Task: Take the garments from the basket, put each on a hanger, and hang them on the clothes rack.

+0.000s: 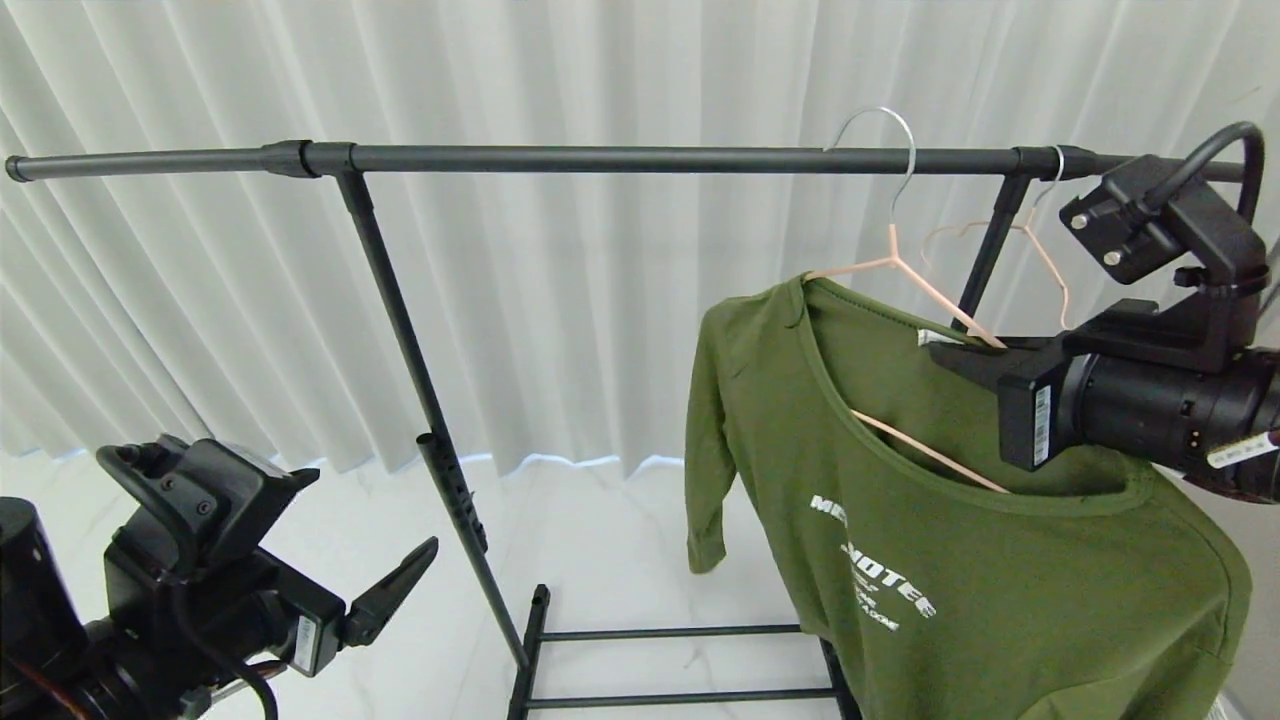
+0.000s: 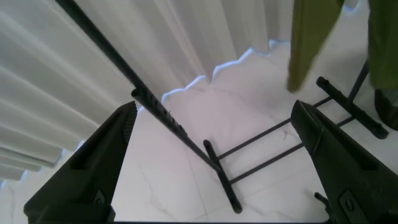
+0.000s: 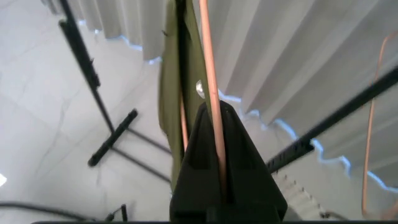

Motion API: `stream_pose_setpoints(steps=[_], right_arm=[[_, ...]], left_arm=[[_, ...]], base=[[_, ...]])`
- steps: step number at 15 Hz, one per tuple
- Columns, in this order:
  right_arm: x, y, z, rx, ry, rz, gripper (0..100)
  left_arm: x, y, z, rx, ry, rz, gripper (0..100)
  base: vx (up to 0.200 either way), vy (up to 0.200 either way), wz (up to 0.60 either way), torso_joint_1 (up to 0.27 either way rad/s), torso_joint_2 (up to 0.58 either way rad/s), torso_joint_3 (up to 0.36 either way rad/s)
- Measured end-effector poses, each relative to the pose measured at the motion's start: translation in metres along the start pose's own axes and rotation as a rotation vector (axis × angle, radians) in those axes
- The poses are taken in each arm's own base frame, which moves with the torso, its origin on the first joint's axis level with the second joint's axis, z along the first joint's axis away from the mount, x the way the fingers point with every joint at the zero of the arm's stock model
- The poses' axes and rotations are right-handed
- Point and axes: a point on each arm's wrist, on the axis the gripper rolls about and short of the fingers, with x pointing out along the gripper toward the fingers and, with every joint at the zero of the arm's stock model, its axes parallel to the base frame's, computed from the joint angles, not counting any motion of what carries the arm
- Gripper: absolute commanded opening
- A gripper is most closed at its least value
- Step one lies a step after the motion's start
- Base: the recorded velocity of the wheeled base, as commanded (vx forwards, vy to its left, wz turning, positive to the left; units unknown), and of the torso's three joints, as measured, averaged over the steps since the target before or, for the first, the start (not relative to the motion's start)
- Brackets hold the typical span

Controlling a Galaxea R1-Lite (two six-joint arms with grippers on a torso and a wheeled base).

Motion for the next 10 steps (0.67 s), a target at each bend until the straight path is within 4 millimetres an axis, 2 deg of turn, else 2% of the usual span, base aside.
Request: stream_pose_setpoints(steps=[3, 7, 10], right_arm=[[0.004, 0.000, 0.002, 0.005, -0.025, -0.004, 0], [0.012, 0.000, 0.001, 0.008, -0.030, -0.012, 0], [0.031, -0.008, 0.006, 0.020, -0.053, -0.053, 0]], left_arm=[[0.000, -0.001, 0.000, 0.003, -0.002, -0.008, 100], [-0.001, -0.006, -0.003, 0.015, 0.004, -0.032, 100], [-0.002, -0.009, -0.001, 0.021, -0.006, -0.052, 100]], base=[[0.200, 0.000, 0.00, 0.004, 0.00, -0.002], [0.000, 0.000, 0.00, 0.000, 0.00, 0.000], [0.000, 0.000, 0.00, 0.000, 0.00, 0.000]])
